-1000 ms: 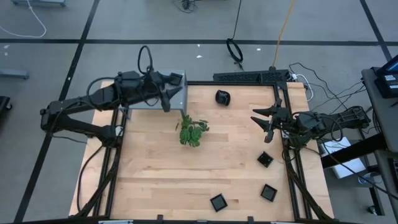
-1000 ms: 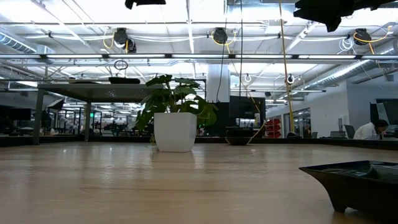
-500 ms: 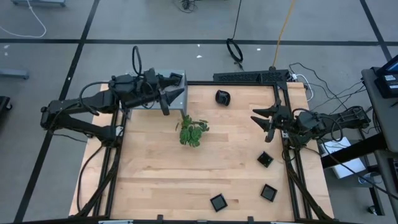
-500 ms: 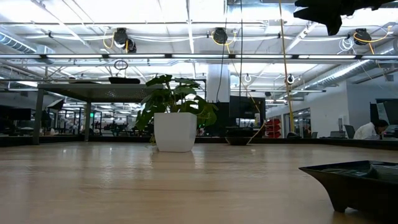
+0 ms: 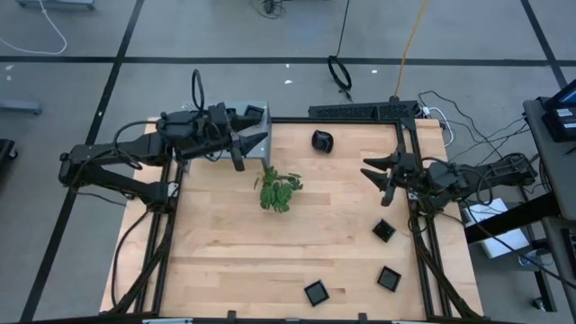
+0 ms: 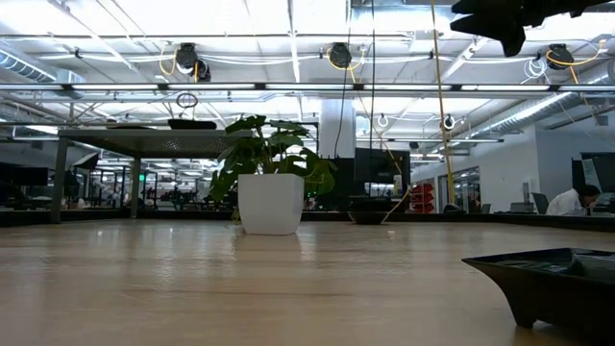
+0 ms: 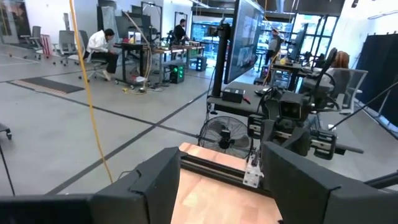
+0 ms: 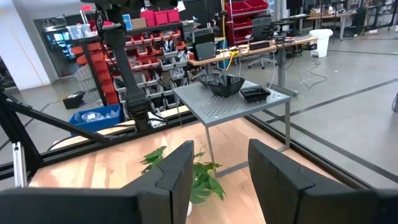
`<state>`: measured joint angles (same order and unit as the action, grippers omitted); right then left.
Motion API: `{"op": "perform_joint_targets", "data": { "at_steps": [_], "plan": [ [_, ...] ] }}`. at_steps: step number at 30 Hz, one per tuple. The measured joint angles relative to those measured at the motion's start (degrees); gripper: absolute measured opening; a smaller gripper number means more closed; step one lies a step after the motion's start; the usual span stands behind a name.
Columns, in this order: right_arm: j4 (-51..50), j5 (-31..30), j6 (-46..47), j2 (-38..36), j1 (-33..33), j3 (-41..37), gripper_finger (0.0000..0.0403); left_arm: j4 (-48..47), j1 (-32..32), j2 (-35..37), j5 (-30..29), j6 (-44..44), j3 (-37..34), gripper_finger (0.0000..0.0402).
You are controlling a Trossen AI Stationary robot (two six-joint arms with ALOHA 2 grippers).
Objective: Pick & Place Mini shaped plates
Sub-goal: Stack the leaf shaped plate on top of the leaf shaped plate on the shelf
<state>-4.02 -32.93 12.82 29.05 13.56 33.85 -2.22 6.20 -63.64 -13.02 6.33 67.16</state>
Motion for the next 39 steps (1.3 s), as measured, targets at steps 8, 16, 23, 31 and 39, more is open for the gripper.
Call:
{"op": "perform_joint_targets", "data": {
  "at_steps": [8, 16, 23, 31, 39],
  "plan": [
    [7.3, -1.7, -0.2, 4.0, -0.4, 0.0, 0.0141, -0.1, 0.0, 0.0, 0.0, -0.1, 0.0, 0.023],
    [12.6, -1.6, 0.2, 10.4, -6.9, 0.0, 0.0142, -0.1, 0.0, 0.0, 0.0, 0.3, 0.0, 0.023],
    [12.6, 3.3, 6.2, 14.7, -16.4, 0.0, 0.0142, -0.1, 0.0, 0.0, 0.0, 0.3, 0.0, 0.023],
    [7.3, 15.4, 8.9, 22.7, -26.5, 4.0, 0.0142, -0.1, 0.0, 0.0, 0.0, 0.4, 0.0, 0.023],
    [-8.1, 22.7, 2.8, 32.1, -34.2, 11.1, 0.0142, -0.1, 0.0, 0.0, 0.1, 2.2, 0.0, 0.023]
  ]
}}
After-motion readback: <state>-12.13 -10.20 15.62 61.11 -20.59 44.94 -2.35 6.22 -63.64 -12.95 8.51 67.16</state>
